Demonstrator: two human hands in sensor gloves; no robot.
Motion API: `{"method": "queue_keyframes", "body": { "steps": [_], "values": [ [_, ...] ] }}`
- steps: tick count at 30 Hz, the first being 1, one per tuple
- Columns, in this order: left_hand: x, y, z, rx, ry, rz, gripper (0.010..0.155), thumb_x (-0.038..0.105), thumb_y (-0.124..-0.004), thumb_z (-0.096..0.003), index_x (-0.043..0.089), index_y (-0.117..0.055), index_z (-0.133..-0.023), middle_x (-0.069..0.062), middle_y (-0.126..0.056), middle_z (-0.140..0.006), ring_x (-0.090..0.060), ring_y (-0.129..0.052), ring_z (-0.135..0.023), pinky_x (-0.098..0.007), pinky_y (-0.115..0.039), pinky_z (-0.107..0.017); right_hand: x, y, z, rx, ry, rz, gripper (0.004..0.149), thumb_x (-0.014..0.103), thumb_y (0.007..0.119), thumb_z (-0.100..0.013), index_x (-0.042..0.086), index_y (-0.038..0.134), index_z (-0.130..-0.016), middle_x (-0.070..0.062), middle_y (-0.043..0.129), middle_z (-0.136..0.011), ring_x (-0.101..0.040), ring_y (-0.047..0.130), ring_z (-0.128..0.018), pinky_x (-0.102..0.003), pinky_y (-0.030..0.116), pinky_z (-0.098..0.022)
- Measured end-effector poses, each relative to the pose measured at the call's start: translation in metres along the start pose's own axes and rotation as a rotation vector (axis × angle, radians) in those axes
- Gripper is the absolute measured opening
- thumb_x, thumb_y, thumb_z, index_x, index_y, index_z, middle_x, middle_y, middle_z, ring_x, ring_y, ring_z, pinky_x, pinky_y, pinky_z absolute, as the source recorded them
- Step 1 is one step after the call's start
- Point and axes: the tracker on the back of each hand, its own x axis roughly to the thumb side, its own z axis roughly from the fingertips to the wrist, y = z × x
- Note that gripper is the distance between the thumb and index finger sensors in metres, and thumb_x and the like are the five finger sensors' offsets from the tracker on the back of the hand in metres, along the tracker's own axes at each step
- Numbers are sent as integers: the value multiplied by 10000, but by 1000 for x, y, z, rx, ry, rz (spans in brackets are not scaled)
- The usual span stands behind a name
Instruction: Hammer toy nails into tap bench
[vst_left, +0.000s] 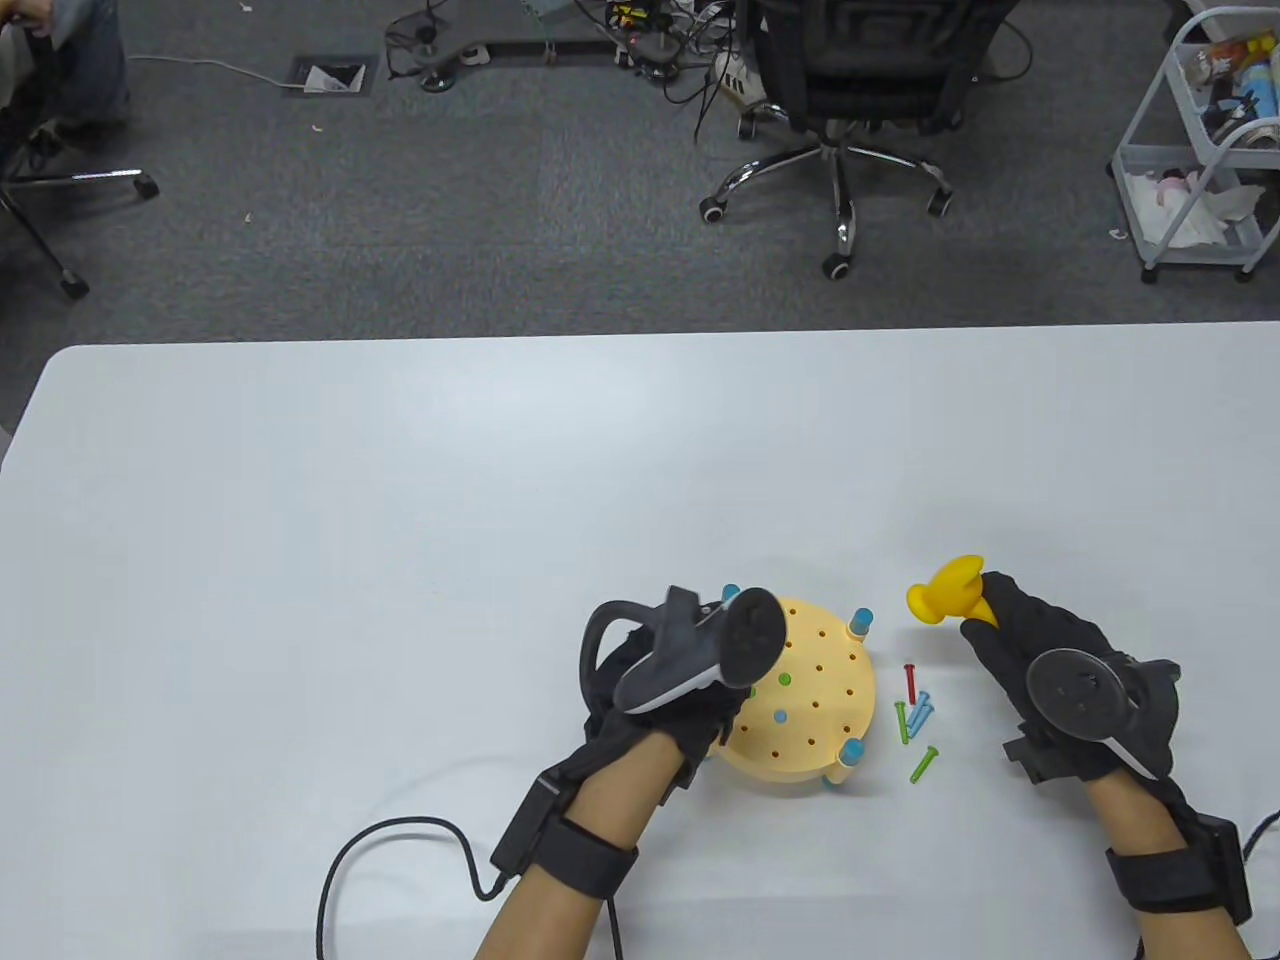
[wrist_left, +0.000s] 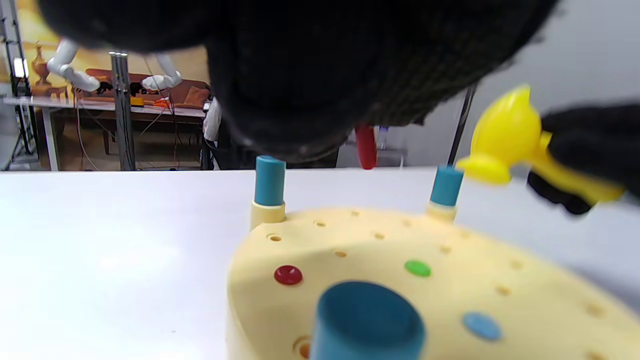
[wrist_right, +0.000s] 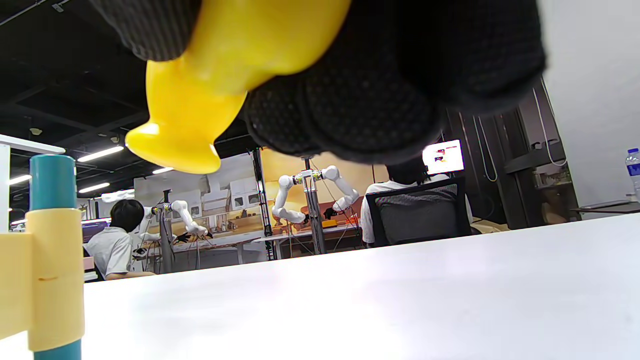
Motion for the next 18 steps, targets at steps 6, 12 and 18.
{"method": "queue_keyframes", "body": {
  "steps": [6,12,18],
  "values": [
    [28,-12,-32,-125,25,-134,416,302,-882,-336,250,-832,-746,-103,-998,-618,-100,-994,-261,-314,-850,-178,3,1,0,5,-20,1,637,537,599,-429,173,717,-938,2,972,-601,-183,1007,-364,-389,850,-402],
    [28,-23,-41,-194,56,-178,414,301,-883,-335,251,-835,-743,-104,-1000,-617,-101,-994,-257,-316,-849,-175,3,2,0,7,-25,-6,637,537,600,-429,173,717,-938,0,972,-600,-185,1007,-365,-390,850,-401],
    [26,-26,-44,-197,73,-185,412,302,-881,-337,250,-836,-743,-103,-1002,-616,-102,-995,-252,-318,-849,-172,4,3,1,11,-31,0,637,538,599,-429,172,719,-937,1,972,-601,-185,1007,-363,-390,851,-400]
  ]
}}
